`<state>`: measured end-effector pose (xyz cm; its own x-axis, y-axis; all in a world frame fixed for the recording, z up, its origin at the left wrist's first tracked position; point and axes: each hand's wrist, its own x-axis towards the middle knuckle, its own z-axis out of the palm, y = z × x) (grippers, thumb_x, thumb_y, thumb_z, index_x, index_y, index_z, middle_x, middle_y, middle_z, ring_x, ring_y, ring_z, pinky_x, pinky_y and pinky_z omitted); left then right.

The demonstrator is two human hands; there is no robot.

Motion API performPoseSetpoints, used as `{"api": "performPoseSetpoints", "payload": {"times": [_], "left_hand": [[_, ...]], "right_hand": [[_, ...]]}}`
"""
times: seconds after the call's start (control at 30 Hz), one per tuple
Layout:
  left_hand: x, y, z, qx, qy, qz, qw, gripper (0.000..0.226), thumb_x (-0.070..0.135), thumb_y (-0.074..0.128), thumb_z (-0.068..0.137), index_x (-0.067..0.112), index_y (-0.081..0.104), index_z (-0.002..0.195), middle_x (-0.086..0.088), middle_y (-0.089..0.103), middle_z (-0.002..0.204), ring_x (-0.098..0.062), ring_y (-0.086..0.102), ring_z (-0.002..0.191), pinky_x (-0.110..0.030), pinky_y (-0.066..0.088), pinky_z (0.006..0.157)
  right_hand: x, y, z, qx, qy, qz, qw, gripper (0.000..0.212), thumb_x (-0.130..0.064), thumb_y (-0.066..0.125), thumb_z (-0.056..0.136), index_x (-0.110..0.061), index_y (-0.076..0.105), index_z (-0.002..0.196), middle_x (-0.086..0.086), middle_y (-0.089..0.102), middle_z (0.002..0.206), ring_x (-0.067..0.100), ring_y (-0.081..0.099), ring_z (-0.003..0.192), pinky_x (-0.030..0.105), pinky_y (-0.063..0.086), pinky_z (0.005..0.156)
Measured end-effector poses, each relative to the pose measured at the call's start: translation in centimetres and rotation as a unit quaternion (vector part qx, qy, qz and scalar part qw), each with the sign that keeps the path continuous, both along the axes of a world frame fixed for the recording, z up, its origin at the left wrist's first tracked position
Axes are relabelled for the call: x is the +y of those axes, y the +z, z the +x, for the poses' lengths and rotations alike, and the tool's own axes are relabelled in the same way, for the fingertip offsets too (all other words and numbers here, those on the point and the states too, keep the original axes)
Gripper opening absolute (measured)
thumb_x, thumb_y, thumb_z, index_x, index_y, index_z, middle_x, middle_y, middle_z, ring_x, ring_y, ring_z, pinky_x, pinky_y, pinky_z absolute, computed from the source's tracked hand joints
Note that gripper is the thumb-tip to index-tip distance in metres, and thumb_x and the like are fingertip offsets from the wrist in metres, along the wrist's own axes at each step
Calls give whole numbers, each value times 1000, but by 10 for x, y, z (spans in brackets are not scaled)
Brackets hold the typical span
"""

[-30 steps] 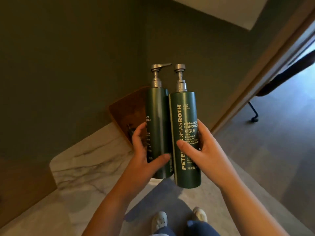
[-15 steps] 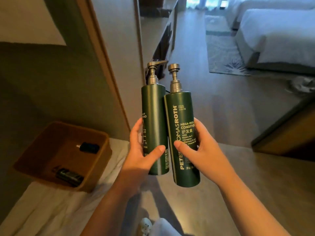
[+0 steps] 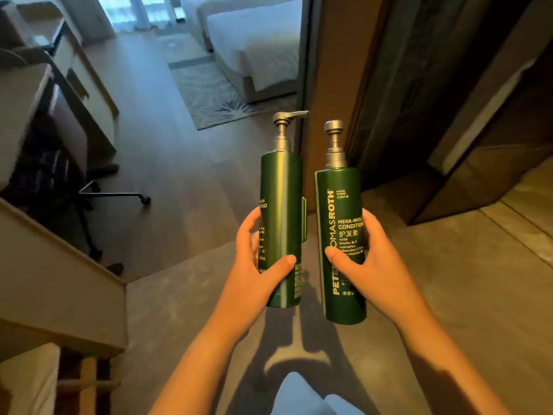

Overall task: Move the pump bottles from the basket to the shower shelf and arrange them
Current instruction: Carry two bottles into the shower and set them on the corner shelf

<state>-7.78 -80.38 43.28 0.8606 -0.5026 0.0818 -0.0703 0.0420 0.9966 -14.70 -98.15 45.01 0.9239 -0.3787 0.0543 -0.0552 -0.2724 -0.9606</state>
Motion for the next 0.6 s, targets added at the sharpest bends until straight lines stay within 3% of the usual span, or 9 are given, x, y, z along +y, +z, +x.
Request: {"api": "performPoseSetpoints", "payload": {"times": [0.13, 0.23, 0.33, 0.43, 0.5, 0.6], "left_hand": [[-81, 4, -4, -16, -62, 15, 998, 78, 36, 70, 79, 57, 20, 135, 40, 48, 120, 3, 56, 109, -13, 50, 79], [-131, 7, -5, -39, -99, 24, 994, 79, 33, 68, 78, 57, 19, 136, 33, 46, 124, 4, 55, 108, -12, 50, 75], [-176, 7, -3, -57, -136, 27, 989, 80, 30, 68, 80, 55, 19, 138, 21, 42, 133, 3, 53, 111, -11, 49, 76], [-229, 4, 2, -63, -172, 25, 983, 80, 36, 66, 78, 55, 19, 139, 24, 42, 132, 1, 53, 113, -10, 48, 79], [-270, -1, 8, -60, -197, 20, 978, 78, 39, 65, 77, 55, 19, 139, 31, 43, 127, 2, 51, 114, -9, 46, 80], [-339, -12, 19, -59, -243, 12, 968, 76, 38, 65, 81, 53, 19, 140, 32, 41, 130, 4, 48, 116, -8, 44, 82]], "right_hand": [[-77, -2, -37, -13, -99, 28, 995, 61, -28, 72, 78, -61, 36, 114, -44, 56, 101, -18, 57, 93, -1, 42, 62], [-124, -6, -54, -28, -165, 45, 985, 58, -18, 71, 80, -55, 41, 113, -44, 59, 93, -19, 58, 87, -1, 42, 58], [-160, -16, -66, -47, -246, 42, 967, 53, -12, 69, 81, -44, 47, 116, -28, 65, 95, -9, 63, 86, 5, 47, 62], [-195, -25, -71, -56, -329, 1, 943, 54, -23, 68, 79, -28, 45, 127, -15, 63, 96, -8, 62, 86, 5, 46, 62], [-225, -31, -71, -52, -353, -15, 934, 58, -24, 69, 81, -25, 42, 132, -21, 60, 99, -15, 59, 88, 0, 42, 63], [-278, -35, -70, -44, -395, -17, 917, 60, -23, 69, 79, -35, 42, 130, -33, 59, 100, -22, 54, 92, -4, 38, 66]]}}
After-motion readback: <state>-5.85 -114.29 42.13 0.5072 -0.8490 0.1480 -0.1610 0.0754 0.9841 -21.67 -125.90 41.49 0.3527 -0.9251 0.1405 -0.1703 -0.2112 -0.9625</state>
